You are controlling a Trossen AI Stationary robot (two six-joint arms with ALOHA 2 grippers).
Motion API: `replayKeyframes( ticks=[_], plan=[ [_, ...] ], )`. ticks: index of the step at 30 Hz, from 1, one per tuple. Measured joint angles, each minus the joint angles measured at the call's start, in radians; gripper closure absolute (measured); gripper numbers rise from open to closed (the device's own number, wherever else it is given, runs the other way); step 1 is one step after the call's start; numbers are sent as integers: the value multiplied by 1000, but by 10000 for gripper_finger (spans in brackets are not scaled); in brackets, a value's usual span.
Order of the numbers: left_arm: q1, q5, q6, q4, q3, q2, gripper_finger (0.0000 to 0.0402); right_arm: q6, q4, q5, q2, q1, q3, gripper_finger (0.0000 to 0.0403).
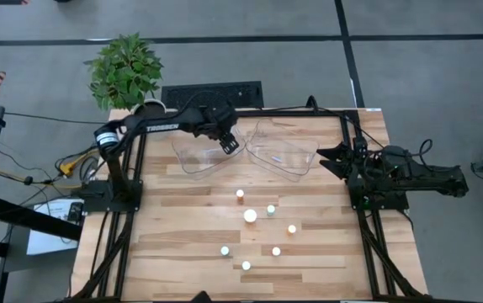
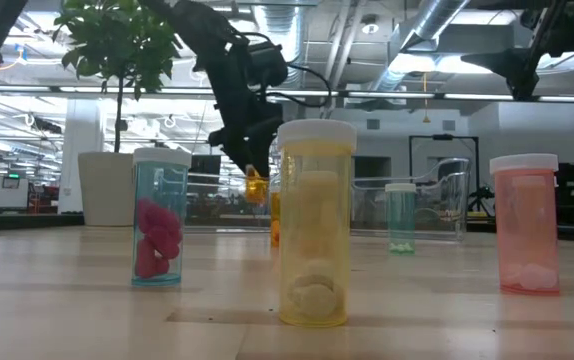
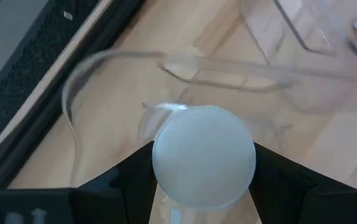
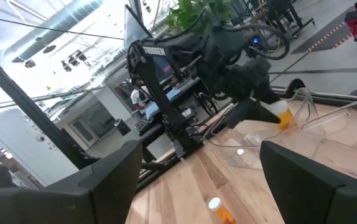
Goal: Pick and place medicine bottles into bin by pill shape (circle, oval)
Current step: Put the left orange capsule bottle into the left transparent bin
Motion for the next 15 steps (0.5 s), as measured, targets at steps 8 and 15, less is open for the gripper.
replayKeyframes(
  ticks=[8,15],
  plan=[
    [32,2,-33,63,-91,-6,195,0,-13,0,0,0,0,69],
    [28,2,-70,178,-188,-7,195,0,-14,0,0,0,0,69]
  ],
)
